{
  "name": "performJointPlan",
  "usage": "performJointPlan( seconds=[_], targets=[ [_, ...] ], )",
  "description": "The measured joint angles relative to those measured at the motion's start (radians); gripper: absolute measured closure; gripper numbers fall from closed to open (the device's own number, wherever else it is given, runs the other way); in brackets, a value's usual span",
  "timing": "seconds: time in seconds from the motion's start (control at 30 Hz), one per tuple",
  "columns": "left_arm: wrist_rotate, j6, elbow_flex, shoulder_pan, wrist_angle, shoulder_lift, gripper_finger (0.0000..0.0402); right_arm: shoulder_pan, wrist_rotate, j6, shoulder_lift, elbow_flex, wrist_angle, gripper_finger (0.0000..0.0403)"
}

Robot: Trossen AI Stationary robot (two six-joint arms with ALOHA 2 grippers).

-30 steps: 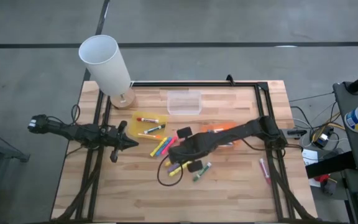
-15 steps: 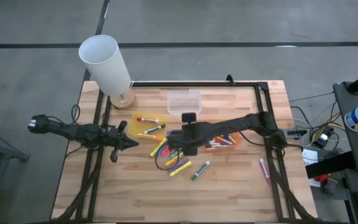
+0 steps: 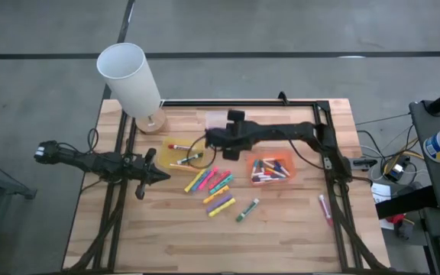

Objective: Pick & Place Markers
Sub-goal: Put the large purple highlighter pen into the transparent bin

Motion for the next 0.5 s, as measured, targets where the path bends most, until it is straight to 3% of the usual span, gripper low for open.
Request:
performJointPlan(
  seconds=[0.1, 0.3, 0.5],
  targets=[
    [0.0, 0.0, 0.0, 0.0, 0.0, 0.0, 0.0401, -0.051, -0.042, -0.066, 0.0, 0.0, 0.057, 0.0342],
    [0.0, 0.0, 0.0, 0.0, 0.0, 0.0, 0.0401, -0.162, -0.278, -0.092, 0.0, 0.0, 0.148, 0.0342],
    [0.0, 0.0, 0.0, 0.0, 0.0, 0.0, 0.0401, -0.239, -0.366, -0.062, 0.023, 0.0, 0.151, 0.0342]
  ],
)
